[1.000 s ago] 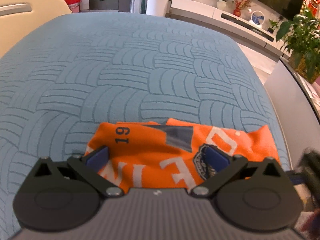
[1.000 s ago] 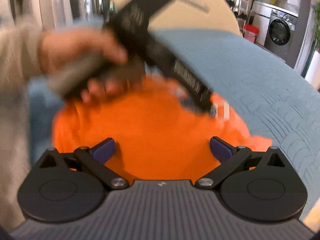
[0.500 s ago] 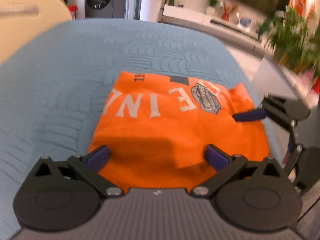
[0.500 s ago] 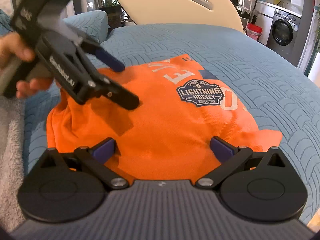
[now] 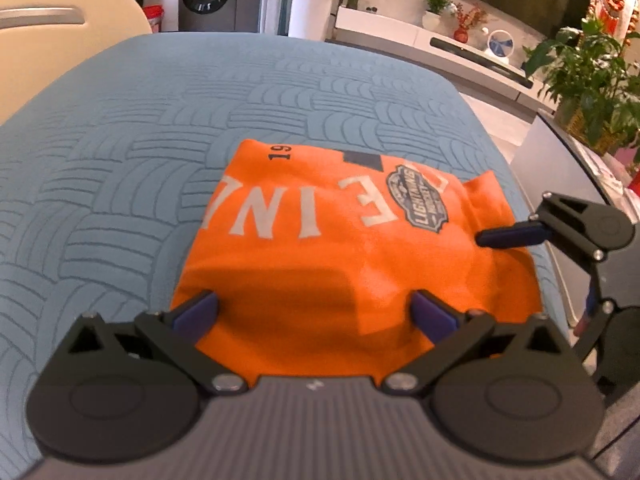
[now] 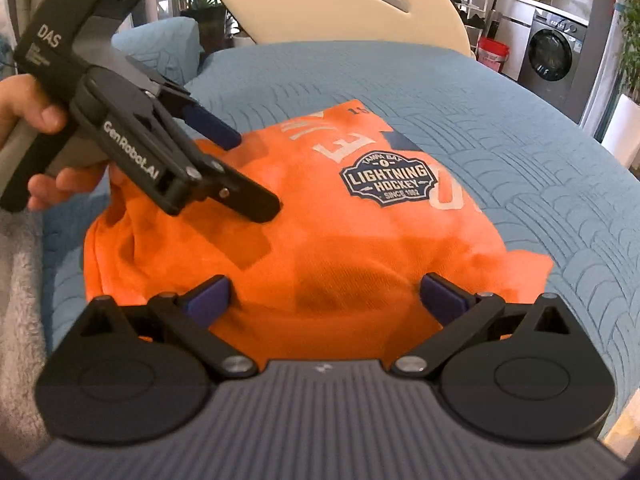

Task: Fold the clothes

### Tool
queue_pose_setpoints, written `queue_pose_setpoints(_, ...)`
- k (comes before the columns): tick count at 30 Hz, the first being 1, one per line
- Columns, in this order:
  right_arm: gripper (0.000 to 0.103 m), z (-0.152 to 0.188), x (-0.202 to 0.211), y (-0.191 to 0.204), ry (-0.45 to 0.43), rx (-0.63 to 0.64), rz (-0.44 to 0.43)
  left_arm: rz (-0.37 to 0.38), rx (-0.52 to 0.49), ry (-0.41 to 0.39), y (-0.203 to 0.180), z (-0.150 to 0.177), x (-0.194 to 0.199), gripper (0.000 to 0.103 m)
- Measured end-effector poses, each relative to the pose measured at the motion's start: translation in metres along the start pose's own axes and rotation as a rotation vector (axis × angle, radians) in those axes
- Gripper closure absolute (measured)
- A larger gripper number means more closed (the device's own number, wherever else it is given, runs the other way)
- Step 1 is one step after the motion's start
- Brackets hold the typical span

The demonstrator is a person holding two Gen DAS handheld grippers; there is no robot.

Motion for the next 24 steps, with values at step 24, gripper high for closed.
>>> queue_pose_setpoints(24,0.0,-0.0042,0.0031,0.0077,0.031,-0.034,0.08,-0.014,0.007,-0.009,0.0018,0.0009,0.0005,0.0)
Point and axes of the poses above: each gripper's, at about its wrist camera, not at the fingertips, and x roughly against the way its jaws point, y to its left, z to its underside, the point moved 3 cm from there along -x, roughly the way its jaws point, and after that the axes turned 8 degrees about z, right-handed, at the moved point
